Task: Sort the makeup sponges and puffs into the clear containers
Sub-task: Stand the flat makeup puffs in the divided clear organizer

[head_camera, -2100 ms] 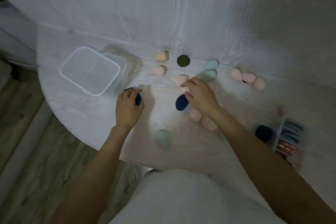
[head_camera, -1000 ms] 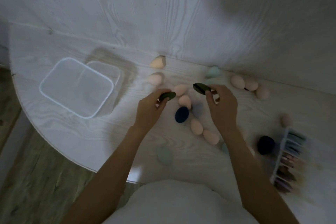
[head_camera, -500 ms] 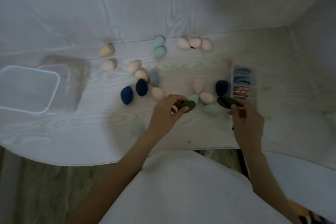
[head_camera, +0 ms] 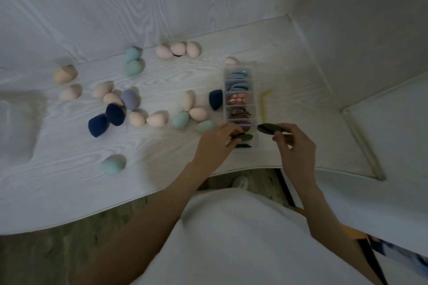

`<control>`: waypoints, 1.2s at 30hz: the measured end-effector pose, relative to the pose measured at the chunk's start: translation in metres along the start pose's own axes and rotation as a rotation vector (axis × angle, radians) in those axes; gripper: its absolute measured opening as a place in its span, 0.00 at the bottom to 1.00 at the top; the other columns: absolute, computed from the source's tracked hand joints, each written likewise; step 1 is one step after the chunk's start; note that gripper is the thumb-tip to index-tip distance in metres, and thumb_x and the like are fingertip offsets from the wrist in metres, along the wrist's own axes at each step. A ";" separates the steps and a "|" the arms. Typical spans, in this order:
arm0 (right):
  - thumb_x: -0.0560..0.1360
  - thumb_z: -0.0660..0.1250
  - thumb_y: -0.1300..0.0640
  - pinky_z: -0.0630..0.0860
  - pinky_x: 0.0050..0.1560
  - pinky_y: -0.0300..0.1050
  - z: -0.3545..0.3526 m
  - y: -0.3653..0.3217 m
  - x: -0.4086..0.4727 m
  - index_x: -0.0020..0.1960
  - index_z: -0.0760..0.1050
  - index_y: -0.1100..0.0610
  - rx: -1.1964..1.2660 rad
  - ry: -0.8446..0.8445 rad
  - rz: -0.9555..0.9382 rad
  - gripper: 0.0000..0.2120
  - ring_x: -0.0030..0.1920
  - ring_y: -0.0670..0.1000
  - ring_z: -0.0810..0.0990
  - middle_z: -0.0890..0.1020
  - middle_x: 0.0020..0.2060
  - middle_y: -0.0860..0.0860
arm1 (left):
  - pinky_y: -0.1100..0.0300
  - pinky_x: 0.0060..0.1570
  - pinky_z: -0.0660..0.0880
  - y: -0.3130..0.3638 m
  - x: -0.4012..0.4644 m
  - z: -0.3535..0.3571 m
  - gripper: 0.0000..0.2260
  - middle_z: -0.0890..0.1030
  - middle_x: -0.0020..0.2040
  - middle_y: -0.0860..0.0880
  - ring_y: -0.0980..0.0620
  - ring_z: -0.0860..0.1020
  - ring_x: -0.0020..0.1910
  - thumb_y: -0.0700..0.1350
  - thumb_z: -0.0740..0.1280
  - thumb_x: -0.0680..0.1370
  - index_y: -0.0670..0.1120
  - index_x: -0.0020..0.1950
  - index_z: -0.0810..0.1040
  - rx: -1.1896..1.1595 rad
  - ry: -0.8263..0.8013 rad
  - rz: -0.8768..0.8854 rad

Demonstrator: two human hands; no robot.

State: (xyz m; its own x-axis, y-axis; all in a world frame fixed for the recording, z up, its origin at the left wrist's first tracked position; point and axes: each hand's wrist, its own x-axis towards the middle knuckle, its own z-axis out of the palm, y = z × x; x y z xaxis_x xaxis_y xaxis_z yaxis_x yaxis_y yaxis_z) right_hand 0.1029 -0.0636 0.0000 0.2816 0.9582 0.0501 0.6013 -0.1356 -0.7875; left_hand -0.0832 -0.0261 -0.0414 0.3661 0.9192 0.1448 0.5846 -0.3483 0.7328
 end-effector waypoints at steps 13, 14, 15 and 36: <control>0.76 0.65 0.61 0.72 0.44 0.28 -0.001 0.020 0.016 0.52 0.78 0.57 0.071 -0.165 -0.099 0.06 0.42 0.48 0.79 0.80 0.43 0.48 | 0.59 0.43 0.70 0.010 -0.004 0.016 0.06 0.85 0.41 0.50 0.50 0.80 0.40 0.46 0.69 0.74 0.48 0.48 0.83 0.507 -0.043 0.070; 0.76 0.66 0.61 0.71 0.43 0.27 0.000 0.021 0.016 0.52 0.78 0.57 0.065 -0.172 -0.113 0.06 0.41 0.47 0.79 0.81 0.42 0.48 | 0.58 0.44 0.70 0.012 -0.007 0.017 0.07 0.85 0.44 0.50 0.50 0.80 0.43 0.47 0.68 0.74 0.48 0.50 0.83 0.541 -0.047 0.069; 0.75 0.66 0.61 0.70 0.42 0.26 0.001 0.021 0.016 0.51 0.78 0.58 0.051 -0.174 -0.132 0.06 0.40 0.47 0.79 0.81 0.42 0.48 | 0.56 0.45 0.71 0.013 -0.010 0.018 0.09 0.84 0.46 0.50 0.49 0.79 0.45 0.48 0.68 0.74 0.48 0.51 0.83 0.580 -0.045 0.067; 0.67 0.74 0.61 0.75 0.39 0.44 0.044 0.025 0.020 0.42 0.82 0.57 -0.443 -0.268 -0.549 0.05 0.38 0.53 0.79 0.81 0.41 0.54 | 0.57 0.42 0.71 0.007 -0.021 0.011 0.11 0.84 0.44 0.51 0.48 0.78 0.42 0.50 0.75 0.68 0.50 0.48 0.84 0.582 -0.044 0.027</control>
State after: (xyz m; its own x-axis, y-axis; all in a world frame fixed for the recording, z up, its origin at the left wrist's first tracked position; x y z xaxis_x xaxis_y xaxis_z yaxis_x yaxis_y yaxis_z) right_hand 0.0907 -0.0362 -0.0457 -0.3029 0.9380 0.1686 0.8631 0.3450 -0.3687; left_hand -0.0790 -0.0502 -0.0470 0.4087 0.9045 0.1219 0.8716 -0.4265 0.2416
